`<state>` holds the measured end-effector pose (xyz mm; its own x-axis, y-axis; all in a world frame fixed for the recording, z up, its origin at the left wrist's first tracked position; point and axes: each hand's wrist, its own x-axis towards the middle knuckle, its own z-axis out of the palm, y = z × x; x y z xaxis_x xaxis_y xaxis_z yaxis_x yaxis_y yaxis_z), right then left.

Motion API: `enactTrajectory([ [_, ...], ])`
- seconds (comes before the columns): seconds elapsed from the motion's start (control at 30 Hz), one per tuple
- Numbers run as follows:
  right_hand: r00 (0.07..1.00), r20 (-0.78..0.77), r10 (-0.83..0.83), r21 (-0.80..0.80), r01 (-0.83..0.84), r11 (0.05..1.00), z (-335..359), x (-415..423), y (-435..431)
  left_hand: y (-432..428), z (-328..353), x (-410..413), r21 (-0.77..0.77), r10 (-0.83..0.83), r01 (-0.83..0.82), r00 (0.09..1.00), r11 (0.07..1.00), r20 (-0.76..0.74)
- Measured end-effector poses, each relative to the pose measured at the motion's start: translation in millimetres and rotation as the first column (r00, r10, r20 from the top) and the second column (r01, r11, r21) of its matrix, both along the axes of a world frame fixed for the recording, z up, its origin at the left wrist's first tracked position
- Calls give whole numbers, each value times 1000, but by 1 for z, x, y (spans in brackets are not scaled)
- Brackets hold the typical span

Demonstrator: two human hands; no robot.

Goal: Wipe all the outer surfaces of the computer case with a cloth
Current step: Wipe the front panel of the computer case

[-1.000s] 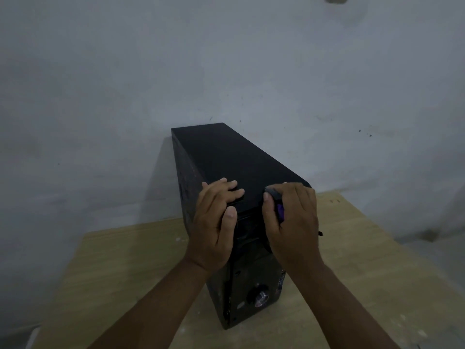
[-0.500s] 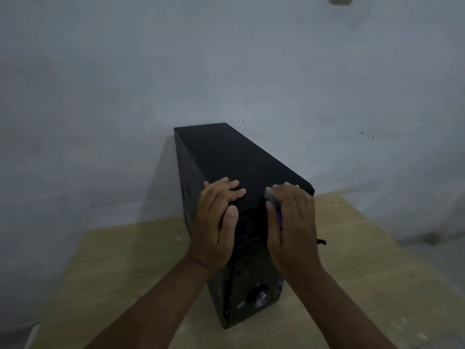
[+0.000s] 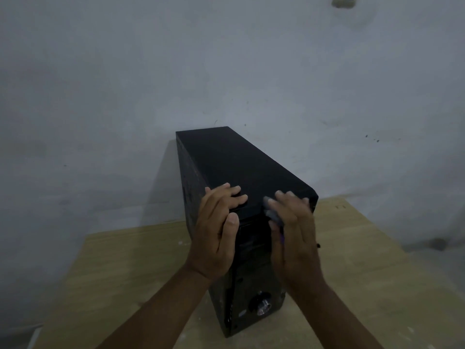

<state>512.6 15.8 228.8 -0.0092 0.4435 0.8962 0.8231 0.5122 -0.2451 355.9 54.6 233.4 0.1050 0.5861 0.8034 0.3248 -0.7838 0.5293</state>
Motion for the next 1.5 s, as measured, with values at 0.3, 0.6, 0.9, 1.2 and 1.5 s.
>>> enactTrajectory([
  [0.3,999,-11,-50,7,50,999,-21,-30,-4,1,-1,-2,-1,0,0,1000,1000,-11],
  [0.6,968,-228,-104,-43,97,994,-18,-32,-3,0,-1,2,5,18,-18,1000,1000,9],
  [0.9,943,330,-28,-14,34,999,-56,27,-6,0,-1,2,24,27,-28,999,999,26],
  [1.2,987,155,-43,89,29,996,-37,-29,-2,4,-4,4,78,45,-49,998,996,52],
  [1.5,987,162,15,32,-21,999,-36,32,12,4,-4,8,80,61,-69,994,994,91],
])
